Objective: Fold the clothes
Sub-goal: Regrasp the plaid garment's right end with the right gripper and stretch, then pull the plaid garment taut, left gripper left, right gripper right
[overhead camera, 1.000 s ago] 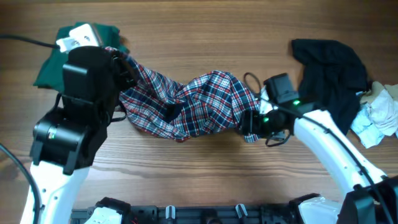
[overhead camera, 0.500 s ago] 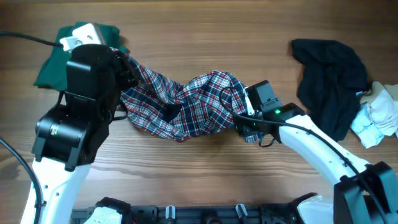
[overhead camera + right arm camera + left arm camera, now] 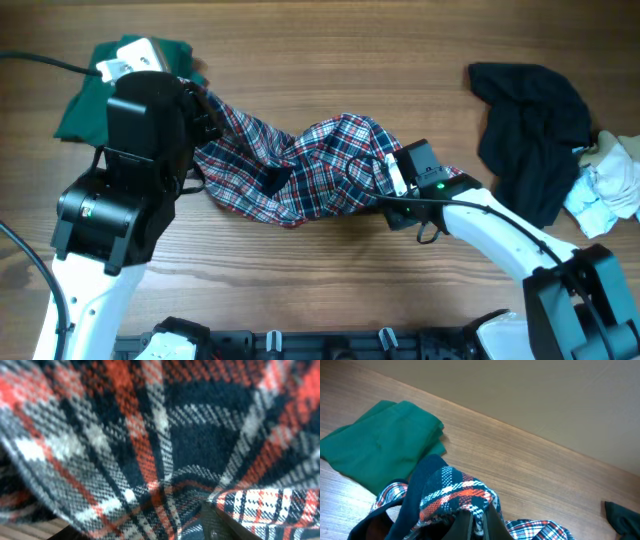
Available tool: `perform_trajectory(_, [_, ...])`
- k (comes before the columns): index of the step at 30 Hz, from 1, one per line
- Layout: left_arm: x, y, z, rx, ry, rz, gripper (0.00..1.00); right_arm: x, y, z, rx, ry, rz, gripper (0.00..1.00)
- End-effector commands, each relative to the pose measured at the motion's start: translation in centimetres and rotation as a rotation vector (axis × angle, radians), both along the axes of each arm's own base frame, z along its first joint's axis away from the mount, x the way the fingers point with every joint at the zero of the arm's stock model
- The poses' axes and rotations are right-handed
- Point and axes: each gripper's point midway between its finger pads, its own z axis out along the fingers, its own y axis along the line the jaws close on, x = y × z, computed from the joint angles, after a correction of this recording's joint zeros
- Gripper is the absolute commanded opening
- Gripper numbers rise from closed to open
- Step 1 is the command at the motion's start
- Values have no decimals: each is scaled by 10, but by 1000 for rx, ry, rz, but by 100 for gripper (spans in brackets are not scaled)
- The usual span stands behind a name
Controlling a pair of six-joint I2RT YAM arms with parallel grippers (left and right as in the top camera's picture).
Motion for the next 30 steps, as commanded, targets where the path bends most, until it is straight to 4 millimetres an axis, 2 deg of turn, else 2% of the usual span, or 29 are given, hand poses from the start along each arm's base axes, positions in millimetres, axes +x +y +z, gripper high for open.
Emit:
perform_trajectory(1, [-1,7,9,24,-18,17,4,-2,-5,-11,-24,27,-48,29])
perform_trajectory(2, [-1,7,9,24,-17,17,4,1,-10,-11,-44,18,-109,13])
perform_trajectory(3, [-1,7,9,25,-15,17,4,3,-12,-8,-41,8,-161,4])
perform_trajectory(5, [-1,7,8,25,-14,17,4,10,-10,7,-9,-11,-221,4])
perform_trajectory(8, [-1,7,8,26,-13,17,4,25,-11,54,18,-64,-235,4])
perform_trajectory(11, [-1,7,8,27,-11,18,4,41,-20,136,59,-178,-258,4])
perform_trajectory(12, [-2,8,8,29,-11,20,4,44,-24,157,70,-215,-258,4])
perform_trajectory(14, [-2,15,9,52,-19,57,4,51,-41,213,83,-327,-256,4])
perform_trajectory(16, [-3,26,13,85,-33,113,4,49,-63,247,85,-372,-290,4])
perform_trajectory(20, [-15,46,32,71,-94,172,4,35,-79,270,144,-360,-329,4])
perform_trajectory(24, [-51,88,67,36,-217,296,4,28,-98,296,178,-397,-391,4])
perform_trajectory(27, [-75,109,83,24,-281,369,4,26,-113,302,168,-407,-436,4])
perform_trajectory(30, [-84,123,85,12,-295,428,4,23,-120,300,198,-388,-444,4])
